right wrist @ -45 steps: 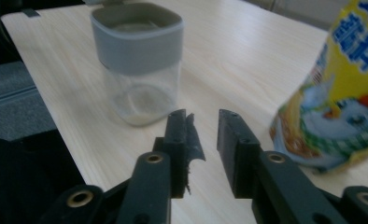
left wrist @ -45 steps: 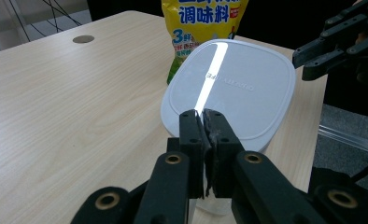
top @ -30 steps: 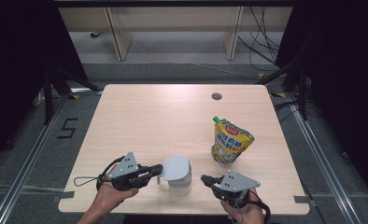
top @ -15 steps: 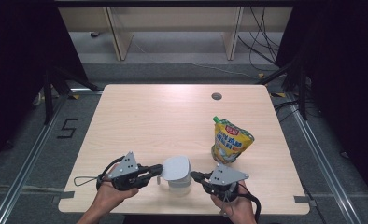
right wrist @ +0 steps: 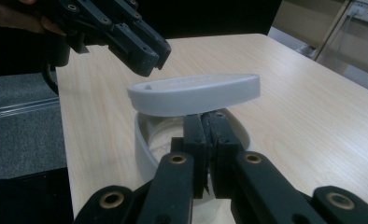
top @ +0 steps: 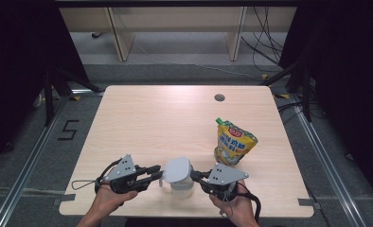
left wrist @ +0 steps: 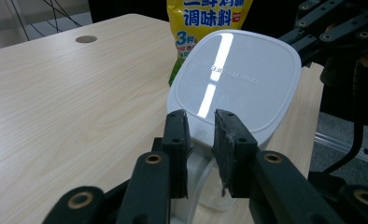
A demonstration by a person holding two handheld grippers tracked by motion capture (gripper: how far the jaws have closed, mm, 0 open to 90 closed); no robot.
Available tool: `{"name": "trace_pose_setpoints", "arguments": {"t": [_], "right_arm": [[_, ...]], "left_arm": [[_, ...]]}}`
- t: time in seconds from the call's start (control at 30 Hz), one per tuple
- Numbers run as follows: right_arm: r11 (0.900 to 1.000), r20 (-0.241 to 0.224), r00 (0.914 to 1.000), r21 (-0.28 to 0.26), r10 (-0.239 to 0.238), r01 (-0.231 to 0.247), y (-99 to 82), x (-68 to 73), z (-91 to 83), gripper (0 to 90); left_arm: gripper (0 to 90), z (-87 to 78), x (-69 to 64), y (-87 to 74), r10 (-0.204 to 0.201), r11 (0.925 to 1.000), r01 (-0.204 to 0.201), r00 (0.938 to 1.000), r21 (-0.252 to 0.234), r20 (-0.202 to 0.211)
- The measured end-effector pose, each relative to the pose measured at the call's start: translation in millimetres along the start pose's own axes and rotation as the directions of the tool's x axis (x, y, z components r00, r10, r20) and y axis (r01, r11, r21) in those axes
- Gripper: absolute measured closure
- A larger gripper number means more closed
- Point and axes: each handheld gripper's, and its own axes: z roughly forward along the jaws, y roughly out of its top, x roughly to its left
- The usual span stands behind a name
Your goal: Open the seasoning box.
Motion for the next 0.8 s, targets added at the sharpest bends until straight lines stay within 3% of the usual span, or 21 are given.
{"name": "trace_pose_setpoints", "arguments": {"t": [0.17,0.2,0.23,0.3,0.33,0.43,0.5,0.53,0.57,0.8], "right_arm": [[1.0000,-0.014,0.9999,0.005,-0.008,0.008,7.7,1.6,3.3,87.8],[0.9999,-0.008,0.9999,0.001,-0.013,0.013,9.1,1.7,4.2,87.8],[0.9998,-0.016,0.9997,0.002,-0.020,0.020,11.4,1.8,4.9,87.7],[0.9997,-0.020,0.9995,-0.002,-0.026,0.026,14.4,2.7,6.4,87.5],[0.9998,-0.019,0.9996,-0.005,-0.021,0.021,16.2,3.7,7.0,87.3],[0.9995,-0.027,0.9992,-0.011,-0.030,0.030,21.8,5.1,9.0,86.8],[0.9997,-0.028,0.9993,-0.010,-0.023,0.023,25.8,7.5,10.1,86.7],[0.9990,-0.036,0.9985,-0.017,-0.041,0.041,27.3,7.3,11.3,86.7],[0.9989,-0.032,0.9985,-0.020,-0.043,0.043,28.6,8.3,12.3,86.7],[0.9974,-0.047,0.9969,-0.038,-0.063,0.062,38.1,12.4,19.5,86.4]], "left_arm": [[57.9,-6.5,3.6,-7.7,-0.050,0.9987,0.050,0.9988,0.009,0.005],[54.9,-7.8,2.1,-10.7,-0.052,0.9979,0.053,0.9984,0.036,-0.020],[51.8,-7.6,3.5,-12.5,-0.020,0.9987,0.021,0.9996,0.048,-0.022],[45.5,-6.7,1.3,-19.2,-0.036,0.9963,0.038,0.9989,0.078,-0.030],[42.2,-6.1,2.1,-23.5,-0.011,0.9952,0.014,0.9996,0.097,-0.027],[35.9,-4.6,0.8,-32.0,-0.010,0.9924,0.014,0.9993,0.122,-0.035],[33.5,-5.5,0.8,-36.0,-0.042,0.9921,0.048,0.9977,0.116,-0.052],[32.8,-6.7,3.2,-36.6,-0.028,0.9929,0.034,0.9983,0.114,-0.051],[32.2,-8.0,2.6,-38.4,-0.057,0.9917,0.064,0.9962,0.111,-0.067],[30.7,-10.4,3.3,-45.6,-0.067,0.9912,0.075,0.9950,0.110,-0.074]]}}
